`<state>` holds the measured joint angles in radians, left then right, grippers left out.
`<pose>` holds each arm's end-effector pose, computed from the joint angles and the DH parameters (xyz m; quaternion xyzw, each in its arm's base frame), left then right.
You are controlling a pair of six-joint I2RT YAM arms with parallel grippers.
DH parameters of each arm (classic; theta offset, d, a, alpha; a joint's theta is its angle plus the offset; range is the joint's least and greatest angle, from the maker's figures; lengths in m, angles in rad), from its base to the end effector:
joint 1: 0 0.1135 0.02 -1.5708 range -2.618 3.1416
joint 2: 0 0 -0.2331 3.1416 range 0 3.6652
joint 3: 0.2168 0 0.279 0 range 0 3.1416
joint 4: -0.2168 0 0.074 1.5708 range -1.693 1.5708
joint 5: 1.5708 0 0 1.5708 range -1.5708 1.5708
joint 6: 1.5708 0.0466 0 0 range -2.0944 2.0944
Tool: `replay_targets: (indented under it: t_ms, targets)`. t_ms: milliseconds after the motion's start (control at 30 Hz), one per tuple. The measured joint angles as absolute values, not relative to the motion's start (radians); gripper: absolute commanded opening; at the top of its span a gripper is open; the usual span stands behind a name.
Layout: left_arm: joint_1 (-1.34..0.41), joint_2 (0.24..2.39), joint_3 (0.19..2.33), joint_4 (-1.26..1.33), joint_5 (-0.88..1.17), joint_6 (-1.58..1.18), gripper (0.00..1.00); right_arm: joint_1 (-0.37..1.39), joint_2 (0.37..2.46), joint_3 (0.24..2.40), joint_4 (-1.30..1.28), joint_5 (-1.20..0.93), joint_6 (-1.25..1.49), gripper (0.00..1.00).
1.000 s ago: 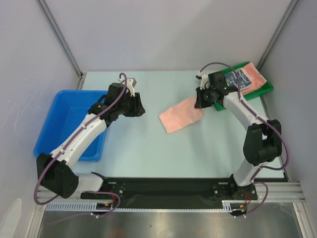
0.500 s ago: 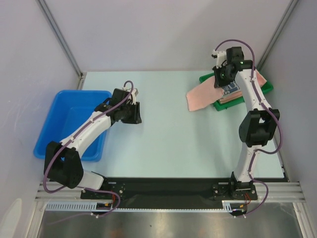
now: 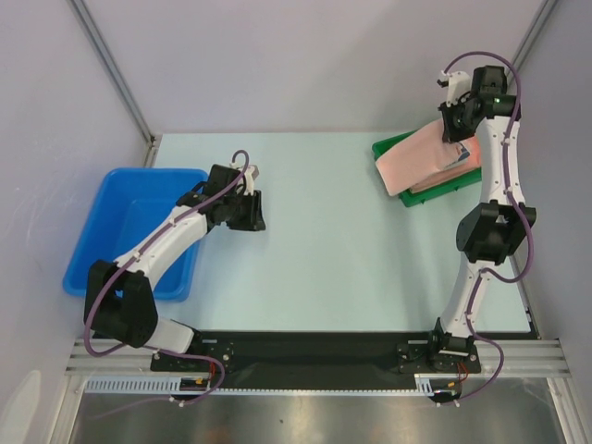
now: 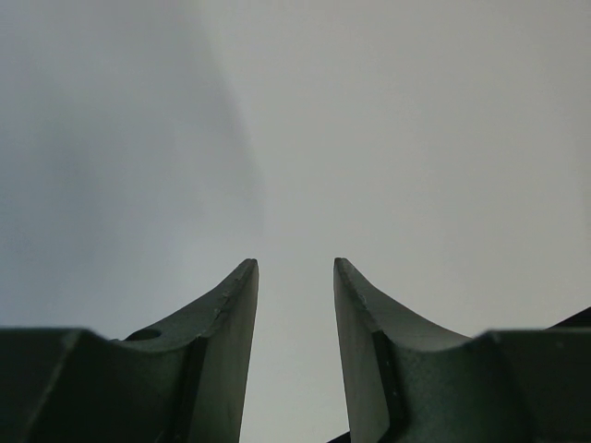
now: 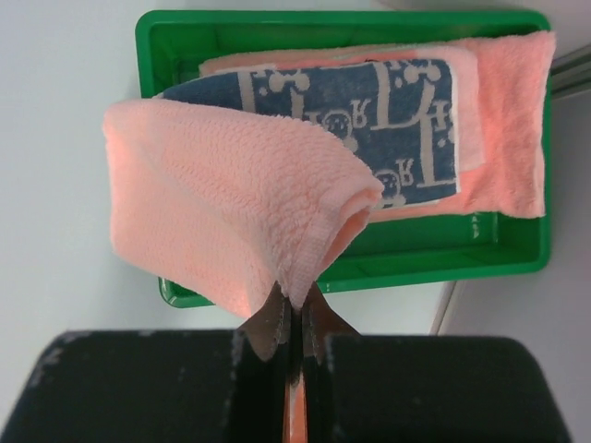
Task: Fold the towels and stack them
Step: Neatly place the folded towel into the bin
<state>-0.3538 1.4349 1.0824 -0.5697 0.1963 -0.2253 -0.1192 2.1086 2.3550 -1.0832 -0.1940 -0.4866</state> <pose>0.3131 -0.1253 0.2113 0.0917 0.9394 -0.1796 0.2774 0.4669 -0.0469 0.3495 -0.2039 0.9070 -0.0202 0.3678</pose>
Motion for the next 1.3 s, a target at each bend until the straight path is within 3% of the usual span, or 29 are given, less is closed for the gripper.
replay_targets:
  t_ms: [500,967,1200,1300]
  targets:
    - [-0.351,1.462,1.082,-0.562,0.262,-0.224,0.45,-0.142,2.168,2.407,-1.036,-0.132,-0.578,0.0]
    - [-0.35,1.466,1.082,-0.555,0.33,-0.208,0.44,-0.148,2.196,2.354,-0.81,-0.087,-0.586,0.01]
    - [-0.346,1.466,1.082,-0.547,0.361,-0.208,0.44,-0.15,2.342,2.358,-0.727,-0.044,-0.584,0.1]
    - [-0.34,1.466,1.082,-0.545,0.371,-0.208,0.44,-0.152,2.4,2.358,-0.673,0.008,-0.567,0.34]
